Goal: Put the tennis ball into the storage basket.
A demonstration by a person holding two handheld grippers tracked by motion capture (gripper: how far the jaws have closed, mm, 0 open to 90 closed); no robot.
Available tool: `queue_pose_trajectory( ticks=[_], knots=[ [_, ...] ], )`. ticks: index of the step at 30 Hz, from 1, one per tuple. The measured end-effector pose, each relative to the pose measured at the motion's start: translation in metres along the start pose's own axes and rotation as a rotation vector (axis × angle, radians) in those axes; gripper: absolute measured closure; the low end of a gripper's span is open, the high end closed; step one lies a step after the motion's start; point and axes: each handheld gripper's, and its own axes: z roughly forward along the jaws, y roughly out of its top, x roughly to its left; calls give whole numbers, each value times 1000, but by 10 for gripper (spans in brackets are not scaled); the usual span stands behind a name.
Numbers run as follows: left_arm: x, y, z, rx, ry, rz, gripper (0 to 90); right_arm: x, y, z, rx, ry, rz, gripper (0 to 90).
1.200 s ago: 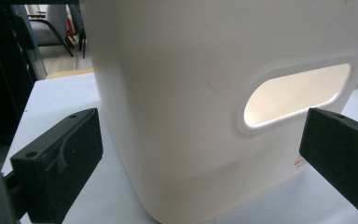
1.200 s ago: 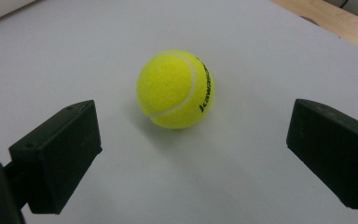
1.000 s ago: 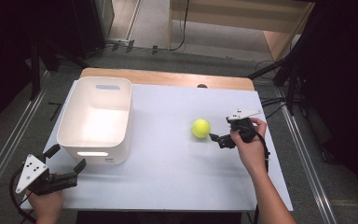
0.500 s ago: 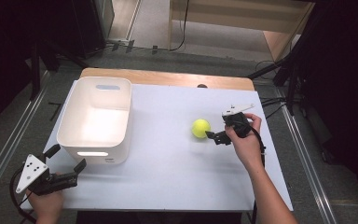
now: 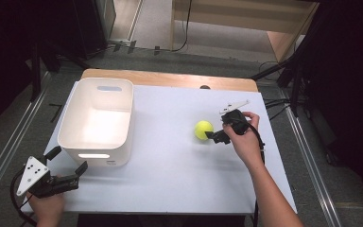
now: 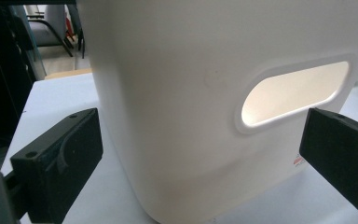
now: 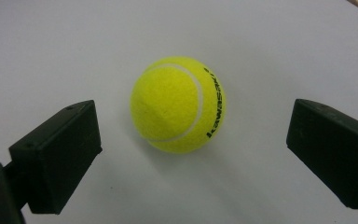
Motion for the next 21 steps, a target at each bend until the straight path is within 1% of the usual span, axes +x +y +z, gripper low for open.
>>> queue_pose_trajectory(
  ticks=[1, 2, 4, 5, 8, 9, 11, 14, 15, 16, 18, 19, 21],
  knots=[
    [0, 0, 0, 2, 0, 1, 0, 0, 3, 2, 12, 3, -1, 19],
    [0, 0, 0, 2, 0, 1, 0, 0, 3, 2, 12, 3, -1, 19],
    [0, 0, 0, -1, 0, -1, 0, 2, 6, 5, 29, 14, 7, 19],
    [0, 0, 0, 1, 0, -1, 0, 1, 7, 6, 34, 20, -2, 19],
    [0, 0, 0, 0, -1, 0, 0, 2, 9, 9, 49, 20, 4, 19],
    [0, 0, 0, -1, 0, -1, 0, 1, 9, 11, 49, 25, -6, 19],
    [0, 0, 0, 1, -1, 0, 0, 1, 11, 15, 72, 25, 5, 19],
    [0, 0, 1, 2, -3, 5, 0, -1, 12, 17, 76, 32, 4, 19],
    [0, 0, 0, 4, -2, 5, 0, -1, 14, 19, 83, 26, 7, 38],
    [0, 0, 0, 5, -3, 5, 0, -2, 14, 19, 88, 31, 13, 75],
    [0, 0, 1, 5, -2, 6, 0, -3, 16, 21, 91, 43, 15, 77],
    [0, 0, 1, 6, -2, 5, 0, -3, 16, 22, 94, 41, 25, 77],
    [-1, 0, 1, 6, -2, 6, 0, -3, 17, 23, 99, 43, 23, 77]
  ],
)
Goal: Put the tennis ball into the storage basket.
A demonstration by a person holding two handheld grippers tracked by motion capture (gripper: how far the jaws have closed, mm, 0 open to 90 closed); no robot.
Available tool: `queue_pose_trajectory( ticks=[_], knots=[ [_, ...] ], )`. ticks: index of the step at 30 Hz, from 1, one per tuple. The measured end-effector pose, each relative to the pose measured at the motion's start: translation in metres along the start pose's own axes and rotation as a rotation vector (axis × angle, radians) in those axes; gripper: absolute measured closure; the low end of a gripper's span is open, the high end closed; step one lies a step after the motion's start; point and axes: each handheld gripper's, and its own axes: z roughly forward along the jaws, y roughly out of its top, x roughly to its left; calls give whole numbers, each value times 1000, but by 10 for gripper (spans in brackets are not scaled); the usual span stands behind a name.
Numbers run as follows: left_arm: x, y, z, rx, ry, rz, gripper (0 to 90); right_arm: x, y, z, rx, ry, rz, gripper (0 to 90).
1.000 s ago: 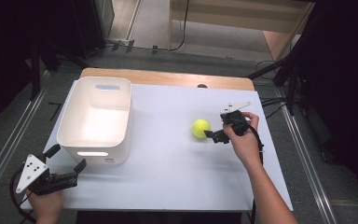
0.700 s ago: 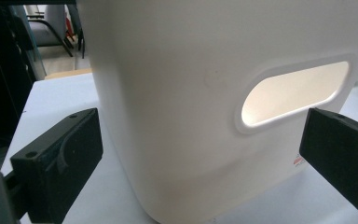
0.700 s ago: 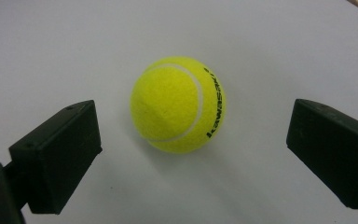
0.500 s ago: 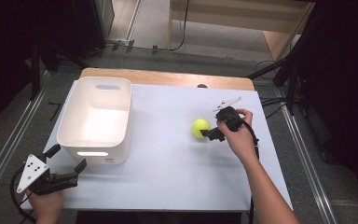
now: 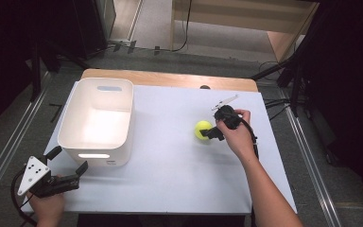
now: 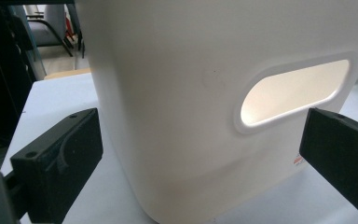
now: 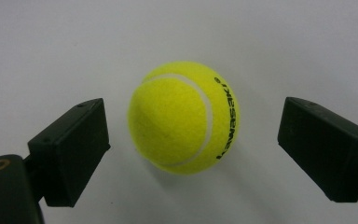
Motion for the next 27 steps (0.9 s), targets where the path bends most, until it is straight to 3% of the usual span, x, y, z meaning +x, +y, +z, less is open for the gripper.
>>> queue_pose_trajectory(
  ticks=[12, 27],
  knots=[
    [0, 0, 0, 0, -2, 1, 0, 1, 6, 18, 88, 15, -7, 77],
    [0, 0, 0, 1, -2, 0, 0, -1, 9, 32, 126, 47, 8, 80]
  ],
)
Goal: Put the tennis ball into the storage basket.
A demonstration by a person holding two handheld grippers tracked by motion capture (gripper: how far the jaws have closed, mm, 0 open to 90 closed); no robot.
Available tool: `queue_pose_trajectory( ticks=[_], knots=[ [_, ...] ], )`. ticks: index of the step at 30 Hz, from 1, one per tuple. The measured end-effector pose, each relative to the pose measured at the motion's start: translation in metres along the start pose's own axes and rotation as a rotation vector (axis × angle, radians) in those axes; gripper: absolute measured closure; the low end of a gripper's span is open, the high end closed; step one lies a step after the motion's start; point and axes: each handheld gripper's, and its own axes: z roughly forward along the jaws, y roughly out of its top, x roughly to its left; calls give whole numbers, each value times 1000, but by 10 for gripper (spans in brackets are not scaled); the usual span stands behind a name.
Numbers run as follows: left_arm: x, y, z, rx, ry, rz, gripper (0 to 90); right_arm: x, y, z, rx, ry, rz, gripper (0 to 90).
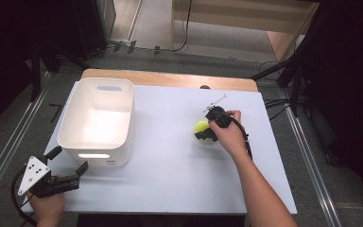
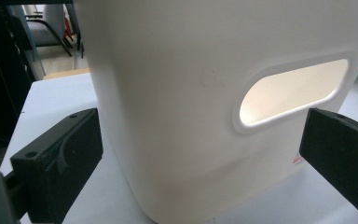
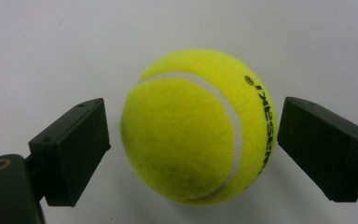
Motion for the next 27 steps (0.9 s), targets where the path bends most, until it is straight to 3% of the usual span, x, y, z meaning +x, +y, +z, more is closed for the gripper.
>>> queue_pose_trajectory(
  ticks=[3, 4, 6, 20, 27],
  knots=[
    [0, 0, 0, -1, -1, 0, 0, -1, 1, 3, 9, -1, 6, 85],
    [0, 0, 0, -2, -1, 0, 0, -1, 1, 3, 9, 0, 10, 170],
    [0, 0, 0, -1, 0, 0, 0, -1, 1, 3, 8, -4, 15, 204],
    [0, 0, 0, -4, -4, -1, 0, -3, 1, 7, 8, 33, 30, 233],
    [0, 0, 0, -4, -3, -1, 0, -3, 1, 4, 7, 14, 13, 234]
  ],
)
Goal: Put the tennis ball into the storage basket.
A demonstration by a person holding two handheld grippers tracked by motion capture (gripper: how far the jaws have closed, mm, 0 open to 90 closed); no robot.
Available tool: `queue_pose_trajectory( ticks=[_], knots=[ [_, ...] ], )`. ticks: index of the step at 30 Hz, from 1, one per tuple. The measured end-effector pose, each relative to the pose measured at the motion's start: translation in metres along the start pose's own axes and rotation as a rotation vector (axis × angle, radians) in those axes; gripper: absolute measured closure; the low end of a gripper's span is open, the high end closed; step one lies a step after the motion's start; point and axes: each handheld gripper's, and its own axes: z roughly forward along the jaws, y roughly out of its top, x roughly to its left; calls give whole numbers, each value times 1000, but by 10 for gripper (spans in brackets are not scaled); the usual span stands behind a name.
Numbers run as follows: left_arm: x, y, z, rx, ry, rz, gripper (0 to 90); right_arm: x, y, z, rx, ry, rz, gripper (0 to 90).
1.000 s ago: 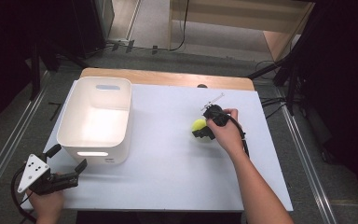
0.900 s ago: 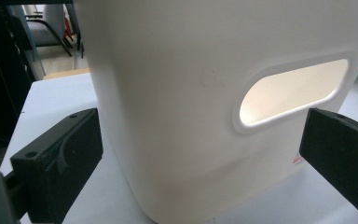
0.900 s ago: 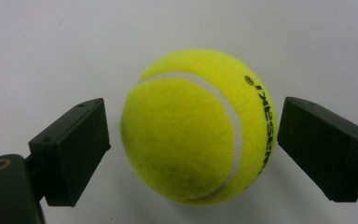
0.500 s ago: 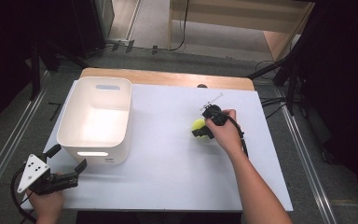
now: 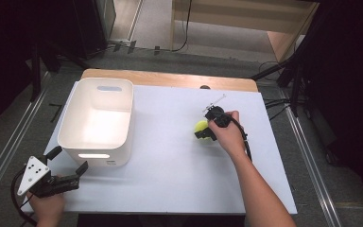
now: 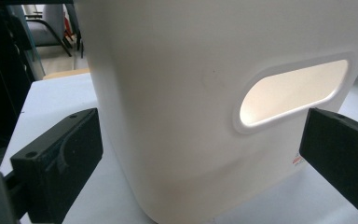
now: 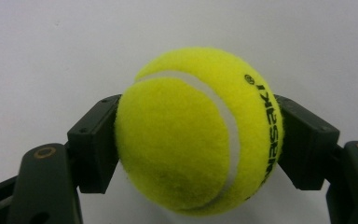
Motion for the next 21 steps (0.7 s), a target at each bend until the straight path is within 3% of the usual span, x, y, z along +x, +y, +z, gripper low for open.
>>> queue_pose_trajectory(
  ticks=[21],
  knots=[
    [0, 0, 0, 0, -1, 0, 0, 4, 9, -15, -13, 15, -24, 234]
  ],
)
